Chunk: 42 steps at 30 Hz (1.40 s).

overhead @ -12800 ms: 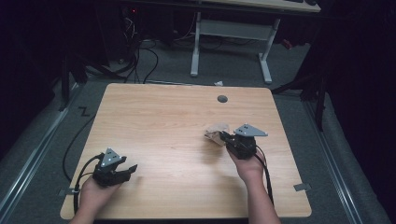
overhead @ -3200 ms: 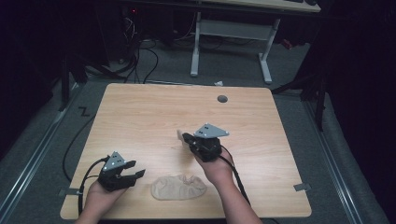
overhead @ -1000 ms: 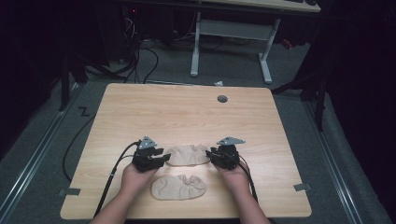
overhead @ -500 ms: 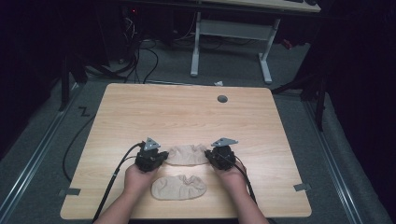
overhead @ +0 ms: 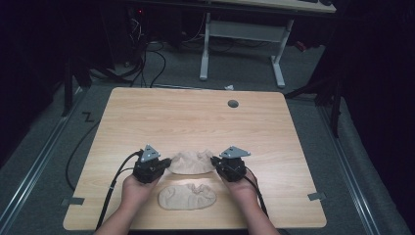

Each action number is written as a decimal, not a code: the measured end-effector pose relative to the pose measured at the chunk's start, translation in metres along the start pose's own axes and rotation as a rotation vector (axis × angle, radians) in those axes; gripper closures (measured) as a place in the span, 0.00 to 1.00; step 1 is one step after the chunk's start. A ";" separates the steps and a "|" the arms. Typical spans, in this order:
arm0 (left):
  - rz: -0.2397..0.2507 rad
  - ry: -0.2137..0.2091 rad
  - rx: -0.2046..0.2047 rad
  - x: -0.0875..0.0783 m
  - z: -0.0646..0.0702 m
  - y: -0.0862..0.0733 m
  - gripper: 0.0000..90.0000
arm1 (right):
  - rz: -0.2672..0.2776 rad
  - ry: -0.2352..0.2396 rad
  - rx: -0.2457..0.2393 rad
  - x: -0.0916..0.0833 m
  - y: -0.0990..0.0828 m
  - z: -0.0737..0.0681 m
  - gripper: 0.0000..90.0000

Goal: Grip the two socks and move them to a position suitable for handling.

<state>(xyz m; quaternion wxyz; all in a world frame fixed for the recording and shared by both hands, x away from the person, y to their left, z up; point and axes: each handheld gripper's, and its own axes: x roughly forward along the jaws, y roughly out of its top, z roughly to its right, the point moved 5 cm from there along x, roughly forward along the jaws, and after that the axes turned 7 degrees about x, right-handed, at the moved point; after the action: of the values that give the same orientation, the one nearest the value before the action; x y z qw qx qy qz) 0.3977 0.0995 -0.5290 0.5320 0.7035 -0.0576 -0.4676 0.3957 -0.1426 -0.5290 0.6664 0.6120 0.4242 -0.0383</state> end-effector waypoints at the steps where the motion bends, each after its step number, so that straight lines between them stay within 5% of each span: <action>1: -0.002 0.000 0.001 -0.003 0.000 0.000 0.97 | 0.008 0.004 -0.007 -0.002 0.001 -0.002 0.95; 12: -0.052 0.023 0.075 -0.038 0.014 -0.008 0.97 | 0.030 0.051 -0.030 -0.010 0.003 -0.021 0.95; 16: -0.033 0.007 0.087 -0.047 0.019 -0.013 0.97 | 0.023 0.063 -0.049 -0.013 -0.002 -0.030 0.95; 19: -0.010 -0.028 0.048 -0.049 0.023 -0.021 0.97 | 0.030 0.063 -0.073 -0.021 -0.004 -0.036 0.95; 25: 0.005 -0.061 0.061 -0.054 0.028 -0.024 0.97 | 0.026 0.065 -0.088 -0.034 -0.014 -0.042 0.95; 37: -0.090 -0.113 0.074 -0.060 0.050 -0.047 0.97 | -0.023 0.091 -0.076 -0.050 -0.042 -0.046 0.95; 42: -0.094 -0.107 0.096 -0.060 0.054 -0.047 0.97 | -0.052 0.099 -0.115 -0.053 -0.053 -0.056 0.95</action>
<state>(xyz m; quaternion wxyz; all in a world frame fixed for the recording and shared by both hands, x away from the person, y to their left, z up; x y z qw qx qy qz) 0.3059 0.1165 -0.5304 0.4712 0.7042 -0.0753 -0.5258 0.3025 -0.1332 -0.5323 0.6775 0.5626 0.4737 -0.0007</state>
